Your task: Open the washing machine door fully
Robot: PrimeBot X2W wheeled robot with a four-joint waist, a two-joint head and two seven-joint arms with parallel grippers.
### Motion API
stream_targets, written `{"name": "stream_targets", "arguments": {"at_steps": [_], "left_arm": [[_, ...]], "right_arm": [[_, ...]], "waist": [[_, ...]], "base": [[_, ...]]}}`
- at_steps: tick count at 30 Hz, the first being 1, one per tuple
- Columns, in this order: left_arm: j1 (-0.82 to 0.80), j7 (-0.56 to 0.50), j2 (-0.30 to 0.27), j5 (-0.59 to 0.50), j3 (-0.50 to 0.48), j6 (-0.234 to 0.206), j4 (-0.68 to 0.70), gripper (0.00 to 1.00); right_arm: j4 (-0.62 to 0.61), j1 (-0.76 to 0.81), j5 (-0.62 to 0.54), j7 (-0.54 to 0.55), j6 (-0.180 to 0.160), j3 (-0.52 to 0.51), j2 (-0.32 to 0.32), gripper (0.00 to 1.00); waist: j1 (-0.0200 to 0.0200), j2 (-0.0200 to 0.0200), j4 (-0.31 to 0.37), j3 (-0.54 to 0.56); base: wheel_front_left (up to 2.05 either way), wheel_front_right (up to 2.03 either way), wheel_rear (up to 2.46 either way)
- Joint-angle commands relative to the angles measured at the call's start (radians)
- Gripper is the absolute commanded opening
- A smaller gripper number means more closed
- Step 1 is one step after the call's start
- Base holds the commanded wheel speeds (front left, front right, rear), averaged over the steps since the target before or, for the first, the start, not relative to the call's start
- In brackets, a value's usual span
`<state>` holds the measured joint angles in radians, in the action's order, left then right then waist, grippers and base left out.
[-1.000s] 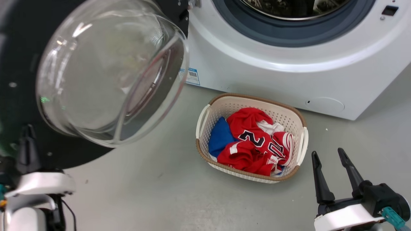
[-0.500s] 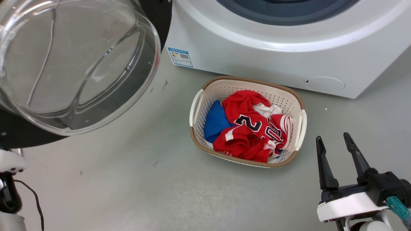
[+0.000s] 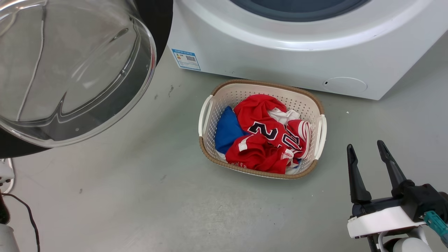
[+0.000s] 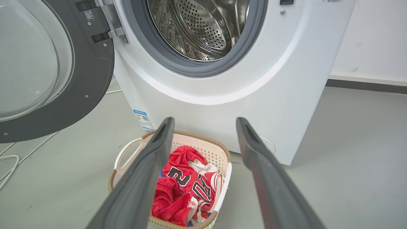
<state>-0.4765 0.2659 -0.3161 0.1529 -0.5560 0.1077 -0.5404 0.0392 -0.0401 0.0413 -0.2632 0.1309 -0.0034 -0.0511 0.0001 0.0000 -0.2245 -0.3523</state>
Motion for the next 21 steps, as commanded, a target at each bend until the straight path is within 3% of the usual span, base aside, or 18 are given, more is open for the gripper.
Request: {"name": "stream_targets", "arguments": {"at_steps": [1,12,21], "left_arm": [[-0.013,-0.003,-0.01,-0.007,-0.005,0.003,-0.004,0.0],[0.062,-0.002,0.019,-0.049,-0.01,0.019,0.025,0.0],[0.206,-0.002,0.081,-0.089,0.028,0.021,0.177,0.0]], "right_arm": [[0.0,-0.008,0.004,-0.002,0.0,0.0,0.002,1.0],[0.012,0.028,0.036,-0.002,0.0,0.004,0.002,1.0],[0.006,0.075,0.066,-0.002,0.0,-0.017,0.002,1.0]], "waist": [[-0.0001,0.0,0.002,0.006],[-0.0001,0.0,0.01,0.097],[-0.0001,0.0,0.024,0.22]], "base": [[0.0,0.0,0.0],[0.0,0.0,0.0],[0.0,0.0,0.0]]}}
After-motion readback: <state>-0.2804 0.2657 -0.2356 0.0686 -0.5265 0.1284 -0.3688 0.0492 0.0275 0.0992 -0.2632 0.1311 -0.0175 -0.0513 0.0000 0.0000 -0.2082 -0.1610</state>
